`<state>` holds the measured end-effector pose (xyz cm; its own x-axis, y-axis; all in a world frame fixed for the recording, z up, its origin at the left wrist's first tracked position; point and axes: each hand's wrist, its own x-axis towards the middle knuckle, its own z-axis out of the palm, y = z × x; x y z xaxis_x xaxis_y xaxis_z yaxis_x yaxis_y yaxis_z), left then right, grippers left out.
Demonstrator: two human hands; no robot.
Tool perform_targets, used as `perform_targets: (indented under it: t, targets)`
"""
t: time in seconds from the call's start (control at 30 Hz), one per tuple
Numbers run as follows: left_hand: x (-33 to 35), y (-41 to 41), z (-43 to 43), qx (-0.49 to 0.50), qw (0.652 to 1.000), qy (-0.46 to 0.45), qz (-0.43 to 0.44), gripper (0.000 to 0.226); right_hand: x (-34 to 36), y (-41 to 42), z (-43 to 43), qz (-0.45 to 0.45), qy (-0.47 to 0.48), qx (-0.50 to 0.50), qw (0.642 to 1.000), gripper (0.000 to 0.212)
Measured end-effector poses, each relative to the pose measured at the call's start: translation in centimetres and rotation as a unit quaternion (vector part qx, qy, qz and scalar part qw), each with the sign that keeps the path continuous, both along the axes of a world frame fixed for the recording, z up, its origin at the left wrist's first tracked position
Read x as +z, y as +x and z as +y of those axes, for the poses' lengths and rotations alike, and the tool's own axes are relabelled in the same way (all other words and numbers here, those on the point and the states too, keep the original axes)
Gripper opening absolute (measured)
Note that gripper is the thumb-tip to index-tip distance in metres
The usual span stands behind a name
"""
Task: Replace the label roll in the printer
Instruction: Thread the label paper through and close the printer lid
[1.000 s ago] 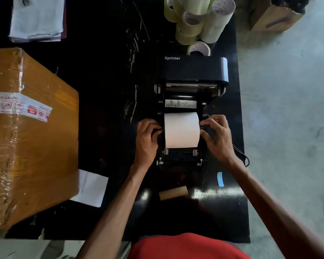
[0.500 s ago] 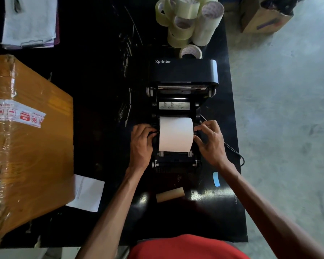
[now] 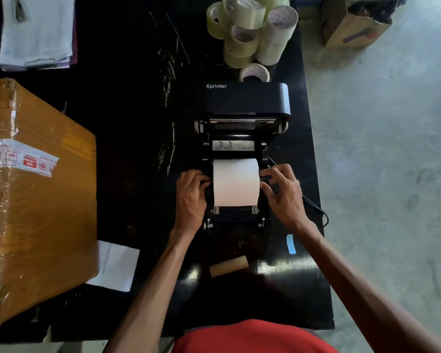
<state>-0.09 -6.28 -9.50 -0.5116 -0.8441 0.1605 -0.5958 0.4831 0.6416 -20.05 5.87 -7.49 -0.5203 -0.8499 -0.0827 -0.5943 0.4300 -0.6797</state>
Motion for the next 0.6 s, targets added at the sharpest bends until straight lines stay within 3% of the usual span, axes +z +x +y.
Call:
perform_targets:
  t: [0.6]
  targets:
    - [0.3,-0.6,-1.7,-0.021,1.0,-0.009,-0.015,0.01,-1.5,-0.4,-1.1,0.009,0.022,-0.014,1.0,0.026]
